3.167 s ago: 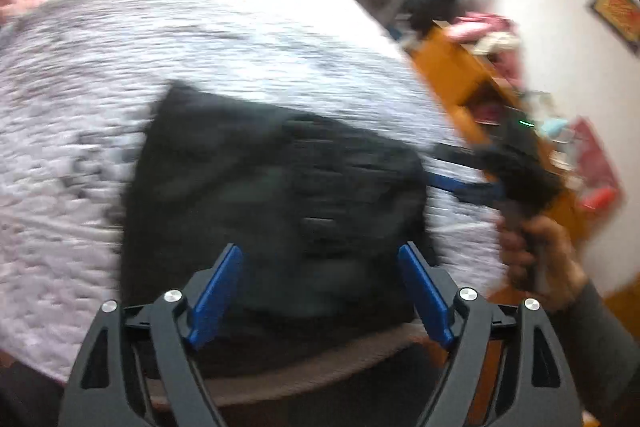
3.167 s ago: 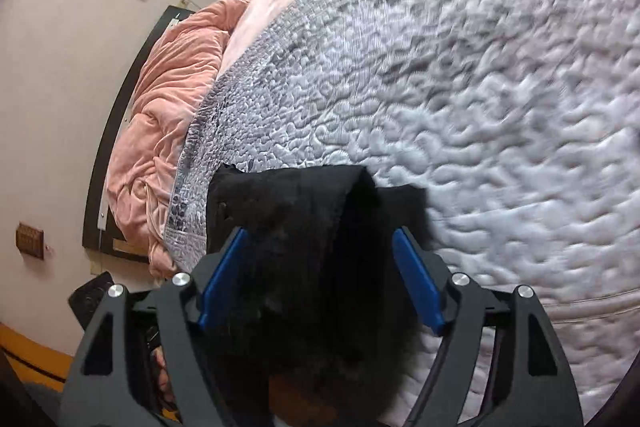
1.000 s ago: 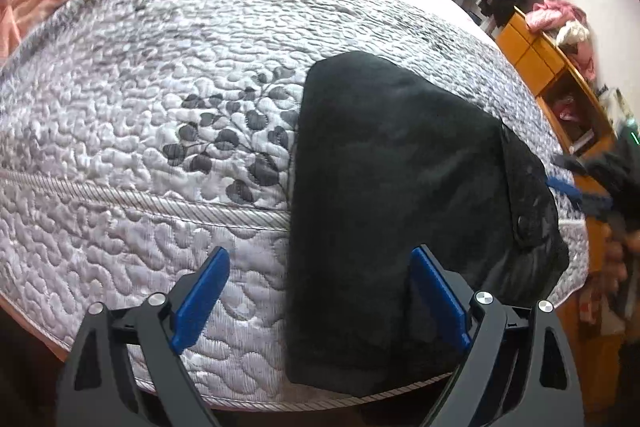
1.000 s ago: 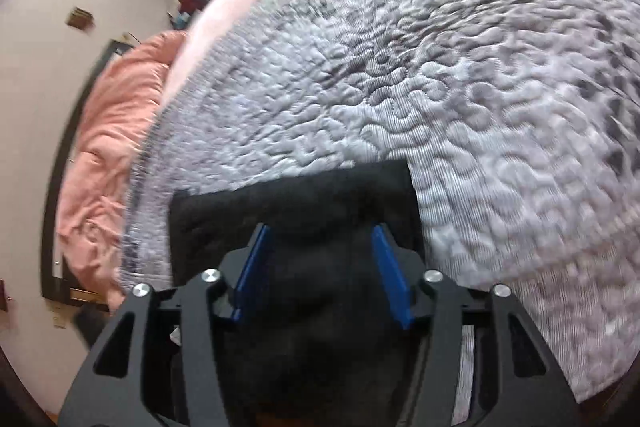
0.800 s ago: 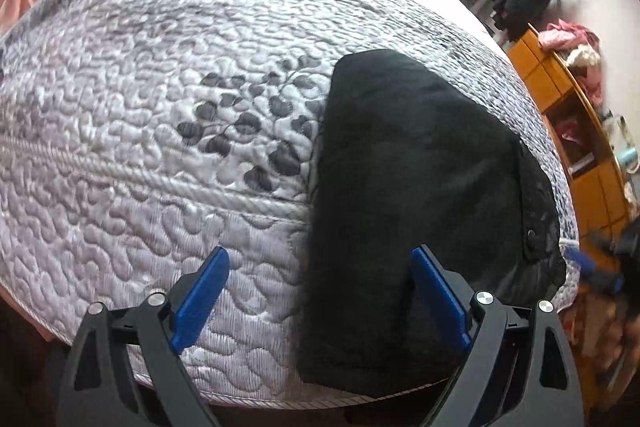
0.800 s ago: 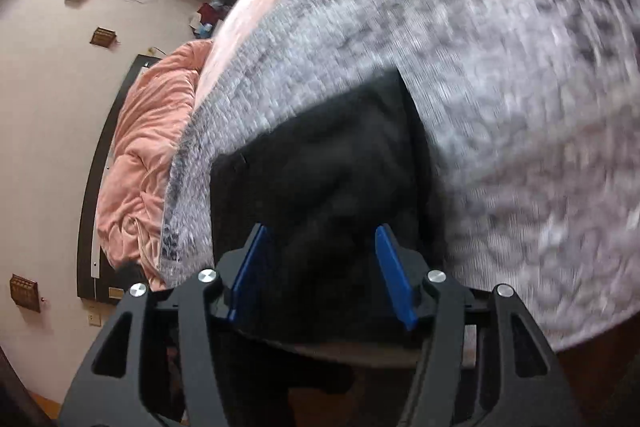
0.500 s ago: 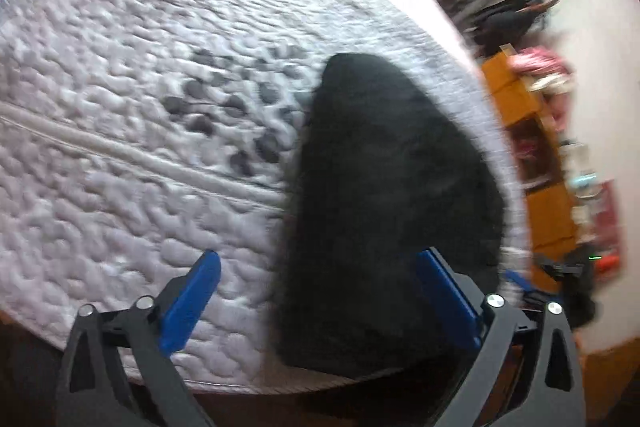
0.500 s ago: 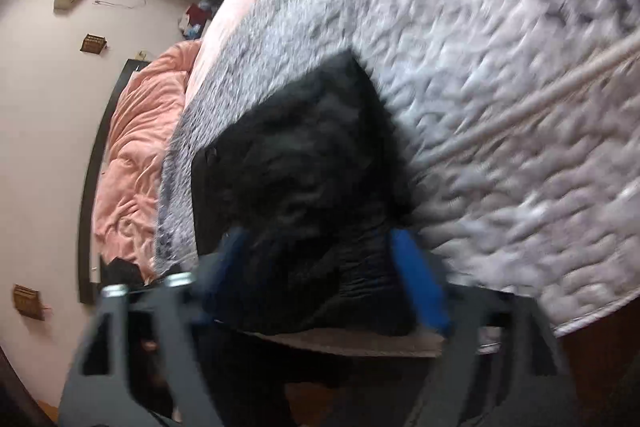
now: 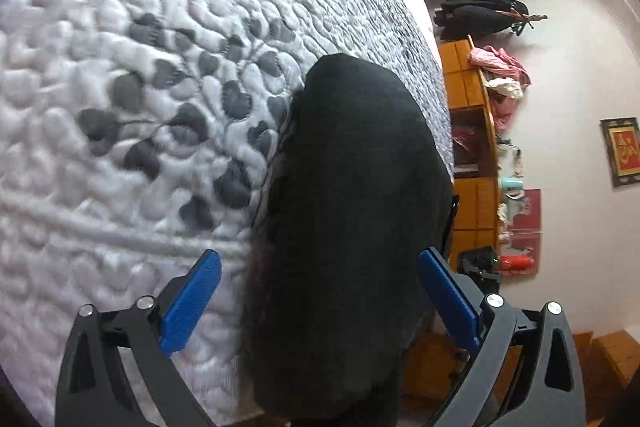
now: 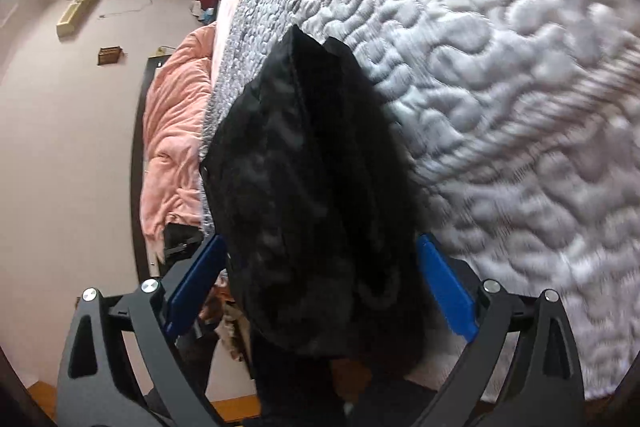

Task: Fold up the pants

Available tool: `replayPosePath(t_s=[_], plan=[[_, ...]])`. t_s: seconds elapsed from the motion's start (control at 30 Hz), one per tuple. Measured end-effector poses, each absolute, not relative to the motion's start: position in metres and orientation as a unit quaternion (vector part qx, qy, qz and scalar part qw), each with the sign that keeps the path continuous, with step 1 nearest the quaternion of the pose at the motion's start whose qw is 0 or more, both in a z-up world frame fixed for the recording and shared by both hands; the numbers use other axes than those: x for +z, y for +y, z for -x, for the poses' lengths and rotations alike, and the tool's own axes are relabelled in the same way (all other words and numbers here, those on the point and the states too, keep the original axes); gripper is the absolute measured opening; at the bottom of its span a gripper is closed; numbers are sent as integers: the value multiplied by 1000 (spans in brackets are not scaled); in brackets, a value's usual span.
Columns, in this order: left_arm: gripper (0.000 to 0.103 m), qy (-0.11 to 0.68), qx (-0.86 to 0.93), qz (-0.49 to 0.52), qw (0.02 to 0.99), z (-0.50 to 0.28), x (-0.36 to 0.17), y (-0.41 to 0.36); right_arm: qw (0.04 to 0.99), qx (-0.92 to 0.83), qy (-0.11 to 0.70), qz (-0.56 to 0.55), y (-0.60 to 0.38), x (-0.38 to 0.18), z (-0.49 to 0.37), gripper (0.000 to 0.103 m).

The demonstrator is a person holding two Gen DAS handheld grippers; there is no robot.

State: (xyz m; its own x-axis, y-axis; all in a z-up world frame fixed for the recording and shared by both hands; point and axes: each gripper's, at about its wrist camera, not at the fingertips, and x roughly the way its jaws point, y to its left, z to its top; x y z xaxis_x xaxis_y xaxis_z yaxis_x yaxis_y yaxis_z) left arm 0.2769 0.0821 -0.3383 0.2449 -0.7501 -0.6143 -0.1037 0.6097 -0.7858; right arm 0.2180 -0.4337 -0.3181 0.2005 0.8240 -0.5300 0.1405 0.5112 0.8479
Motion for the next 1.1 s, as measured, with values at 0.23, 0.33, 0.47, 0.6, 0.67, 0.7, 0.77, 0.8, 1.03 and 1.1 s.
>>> replayPosePath(t_s=[0.23, 0.33, 0.47, 0.6, 0.67, 0.7, 0.77, 0.8, 1.03, 1.1], plan=[[99, 587, -313, 376, 645, -297, -360, 46, 640, 279, 591, -405, -421, -328, -234, 100], [99, 596, -334, 357, 637, -297, -365, 29, 635, 286, 593, -403, -412, -334, -238, 100], [99, 594, -318, 365, 642, -299, -369, 28, 639, 295, 592, -393, -400, -337, -239, 101], [82, 587, -298, 363, 660, -287, -364, 35, 654, 286, 591, -375, -396, -335, -236, 91], [72, 584, -284, 362, 669, -285, -361, 37, 663, 285, 590, -363, -392, -329, -234, 70], [66, 583, -280, 361, 672, -283, -358, 38, 666, 287, 586, -361, -391, -324, -234, 60], [56, 579, -269, 350, 686, -281, -351, 40, 678, 294, 577, -348, -385, -307, -233, 50], [49, 577, -265, 344, 692, -279, -344, 39, 681, 297, 574, -343, -382, -301, -233, 46], [43, 555, -223, 335, 728, -281, -299, 72, 699, 330, 563, -292, -327, -244, -269, 44], [43, 548, -211, 336, 736, -289, -289, 88, 698, 340, 563, -281, -307, -235, -288, 44]])
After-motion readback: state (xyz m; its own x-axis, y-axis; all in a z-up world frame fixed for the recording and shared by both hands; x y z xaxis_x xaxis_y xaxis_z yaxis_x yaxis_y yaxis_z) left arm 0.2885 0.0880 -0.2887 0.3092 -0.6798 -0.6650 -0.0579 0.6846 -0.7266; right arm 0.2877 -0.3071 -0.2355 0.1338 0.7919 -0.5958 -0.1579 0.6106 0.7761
